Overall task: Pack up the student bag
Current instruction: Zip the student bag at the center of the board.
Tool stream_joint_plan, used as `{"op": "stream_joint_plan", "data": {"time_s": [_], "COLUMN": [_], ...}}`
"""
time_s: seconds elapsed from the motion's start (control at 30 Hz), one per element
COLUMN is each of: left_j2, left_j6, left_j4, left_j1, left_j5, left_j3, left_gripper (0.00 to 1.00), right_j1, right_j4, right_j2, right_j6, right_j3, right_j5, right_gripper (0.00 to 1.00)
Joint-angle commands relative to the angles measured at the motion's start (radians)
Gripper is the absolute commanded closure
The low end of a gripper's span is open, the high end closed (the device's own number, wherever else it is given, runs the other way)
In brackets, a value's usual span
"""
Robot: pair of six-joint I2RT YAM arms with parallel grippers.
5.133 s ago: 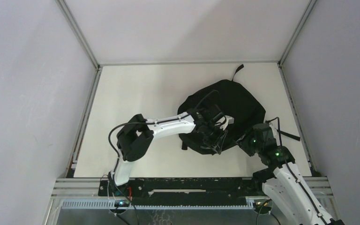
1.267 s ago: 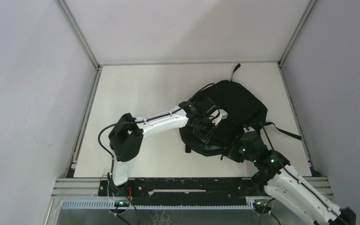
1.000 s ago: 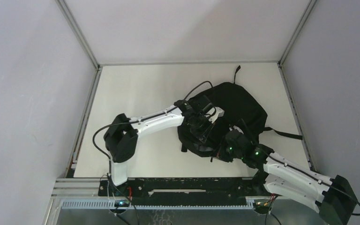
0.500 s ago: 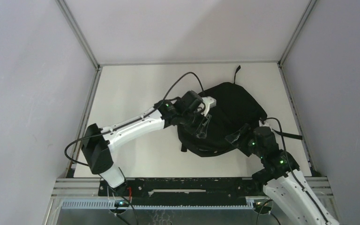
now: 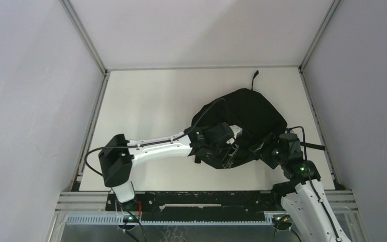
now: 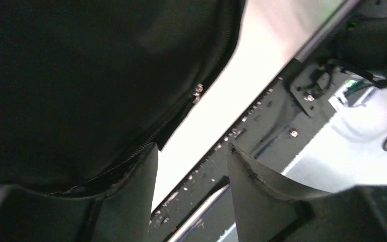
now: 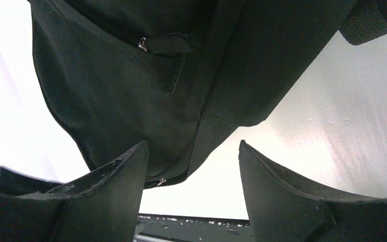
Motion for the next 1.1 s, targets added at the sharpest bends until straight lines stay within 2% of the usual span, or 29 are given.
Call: {"op": "stream_joint_plan", "data": {"time_s": [0.0, 0.37, 0.7, 0.87, 0.93, 1.07], "left_j2": [0.056, 0.107, 0.138, 0.152, 0.158, 0.154], "left_j6": [0.035, 0.029, 0.029, 0.035, 0.040, 0.046], "left_j4": [-0.010, -0.016, 0.029, 0.036, 0.038, 0.042], "left_j1": [0.005, 0.007, 0.012, 0.011, 0.011, 0.011], "left_j5": [-0.075, -0.094, 0.004, -0.004, -0.017, -0.036], "left_j3": [0.044, 0.066, 0.065, 0.077, 0.079, 0.081], "left_gripper": [0.45, 0.43, 0.55, 0.48, 0.52, 0.73], "right_j1": [-0.007, -0.007, -0.007, -0.007, -0.007, -0.006], "right_j4": [0.034, -0.011, -0.025, -0.025, -0.025, -0.025], "right_j2": [-0.032, -0.106, -0.117, -0.120, -0.121, -0.123], "right_j6": [-0.033, -0.025, -0.019, -0.017, -0.018, -0.016], "right_j3": [-0.013, -0.058, -0.060, -0.063, -0.063, -0.063], "right_j5": [-0.049, -0.051, -0.037, -0.040, -0.039, -0.040], "right_gripper": [0.26, 0.26, 0.26, 0.26, 0.26, 0.26]}}
